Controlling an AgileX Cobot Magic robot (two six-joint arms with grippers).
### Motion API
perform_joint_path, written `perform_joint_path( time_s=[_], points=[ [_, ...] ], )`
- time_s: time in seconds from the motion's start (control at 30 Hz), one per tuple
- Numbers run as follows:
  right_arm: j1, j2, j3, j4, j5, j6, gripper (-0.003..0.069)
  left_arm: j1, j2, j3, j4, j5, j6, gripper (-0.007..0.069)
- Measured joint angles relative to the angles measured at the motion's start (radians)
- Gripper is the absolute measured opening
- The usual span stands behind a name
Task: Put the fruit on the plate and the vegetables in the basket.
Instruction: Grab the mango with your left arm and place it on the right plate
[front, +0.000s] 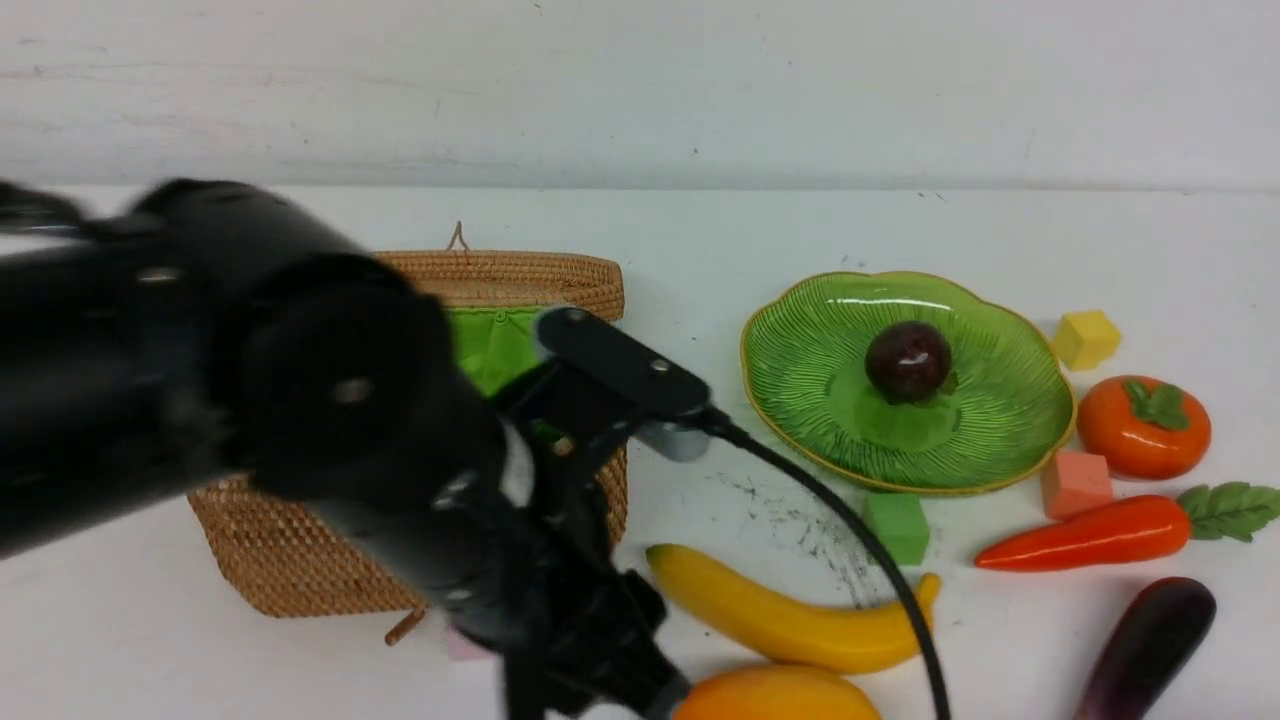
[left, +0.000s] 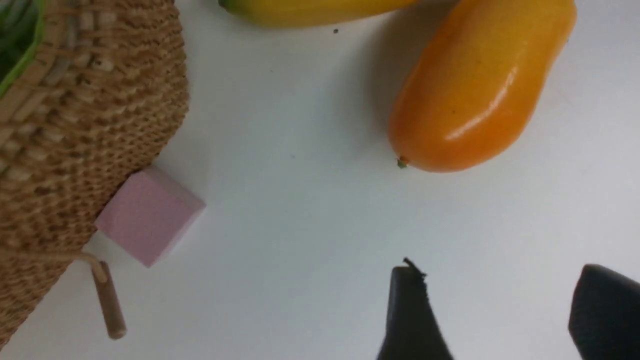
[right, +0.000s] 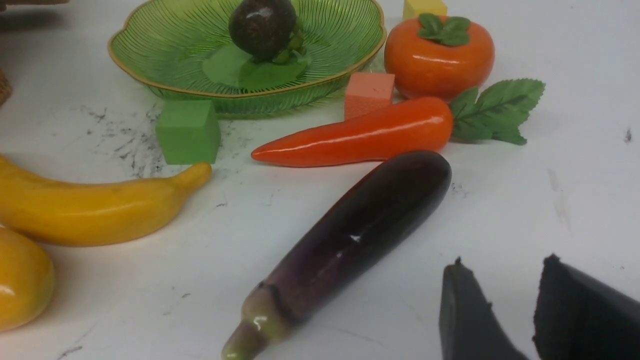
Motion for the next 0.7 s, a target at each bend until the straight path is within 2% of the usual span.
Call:
perform_joint_path(
  time_s=[0.17,0.23,0.43,0.7],
  points=[
    [0.000,0.000,0.000,0.000,0.000,0.000,0.0238,0.000,0.135,-0.125,0.000,0.013,0.006,0.0575],
    [0.000,0.000,0.000,-0.001,0.000,0.000,0.0238,0.000,0.187,-0.179,-0.001,0.037,0.006,0.0601],
    [0.000,0.000,0.000,-0.001,0.000,0.000,0.0238,-0.063,0.340,-0.319,0.009,0.136,0.040,0.0608],
    [0.000,0.000,0.000,-0.001,0.000,0.000,0.0238,-0.107,0.480,-0.358,0.024,0.149,0.051,0.0606]
  ],
)
